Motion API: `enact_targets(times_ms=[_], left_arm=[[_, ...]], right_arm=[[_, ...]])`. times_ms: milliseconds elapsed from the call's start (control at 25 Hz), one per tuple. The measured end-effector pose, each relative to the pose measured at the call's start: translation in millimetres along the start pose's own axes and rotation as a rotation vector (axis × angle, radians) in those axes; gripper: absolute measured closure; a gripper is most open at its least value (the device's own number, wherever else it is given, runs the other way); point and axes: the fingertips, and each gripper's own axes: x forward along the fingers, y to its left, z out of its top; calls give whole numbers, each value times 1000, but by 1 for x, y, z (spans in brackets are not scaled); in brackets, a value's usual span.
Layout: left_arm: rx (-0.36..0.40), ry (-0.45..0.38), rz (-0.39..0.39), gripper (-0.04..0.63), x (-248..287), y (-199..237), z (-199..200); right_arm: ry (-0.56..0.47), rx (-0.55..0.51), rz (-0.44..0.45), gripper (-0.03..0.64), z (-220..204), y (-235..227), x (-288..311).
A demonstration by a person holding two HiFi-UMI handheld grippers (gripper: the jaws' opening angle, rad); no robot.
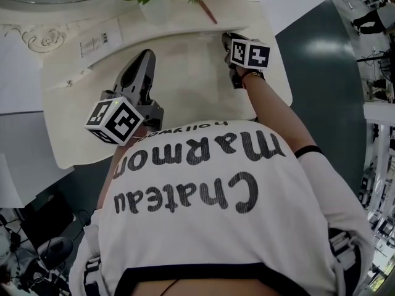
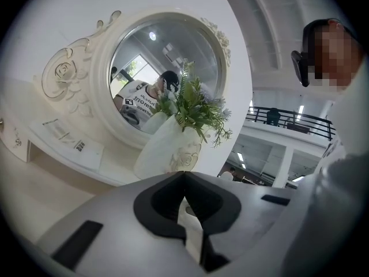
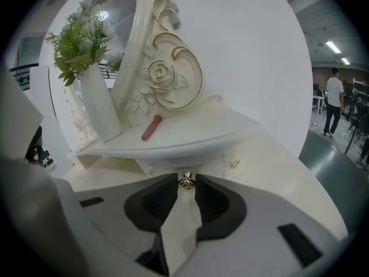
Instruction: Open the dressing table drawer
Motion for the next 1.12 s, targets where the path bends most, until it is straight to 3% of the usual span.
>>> enact_targets(times_ms=[1120], left_arm=[[28, 18, -4, 574, 2, -11, -2]], right_arm=[[32, -33, 20, 511, -19, 1, -19]])
